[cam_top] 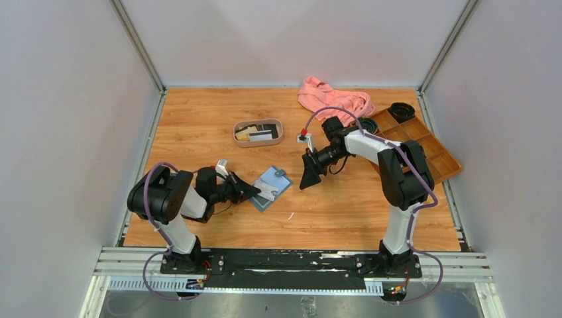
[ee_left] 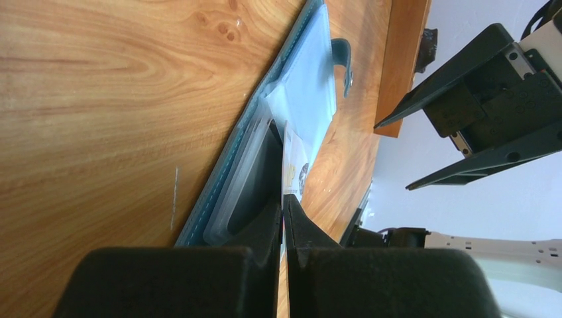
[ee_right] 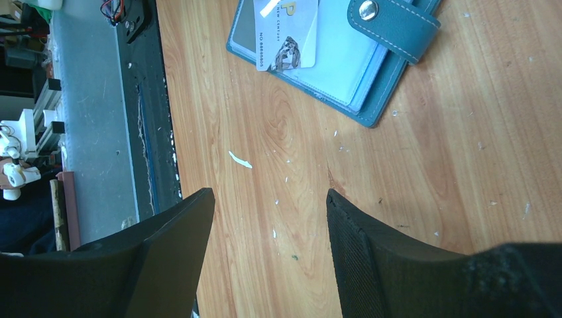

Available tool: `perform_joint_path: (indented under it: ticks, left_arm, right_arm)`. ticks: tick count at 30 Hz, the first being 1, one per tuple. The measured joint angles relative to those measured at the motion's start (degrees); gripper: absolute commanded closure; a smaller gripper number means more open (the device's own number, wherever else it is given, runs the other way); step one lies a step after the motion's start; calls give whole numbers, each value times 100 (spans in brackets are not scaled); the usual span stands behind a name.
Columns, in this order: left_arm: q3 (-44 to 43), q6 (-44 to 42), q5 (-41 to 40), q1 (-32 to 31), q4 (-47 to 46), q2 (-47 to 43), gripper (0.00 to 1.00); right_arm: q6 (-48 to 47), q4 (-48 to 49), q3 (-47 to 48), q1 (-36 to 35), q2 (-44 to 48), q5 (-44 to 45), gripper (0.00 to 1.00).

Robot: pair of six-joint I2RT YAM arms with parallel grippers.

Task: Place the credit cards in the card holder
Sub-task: Insert the credit card into the card holder.

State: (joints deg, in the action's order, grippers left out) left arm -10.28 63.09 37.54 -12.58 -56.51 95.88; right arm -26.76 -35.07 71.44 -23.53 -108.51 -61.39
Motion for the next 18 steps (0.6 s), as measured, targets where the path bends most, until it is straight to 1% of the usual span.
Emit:
perform_joint_path:
  ticks: [10, 14, 18]
  left_arm:
    - [4, 557, 39, -4, -1226, 892, 100]
    - [-9, 675, 55, -4, -1381, 1027, 100]
    - [-90, 721, 81, -7, -1325, 1062, 100]
  right_arm:
    - [0, 0, 0, -22, -35, 0, 33]
    - [2, 2, 0, -24, -37, 0, 34]
    - [2, 0, 0, -33, -37, 0, 34]
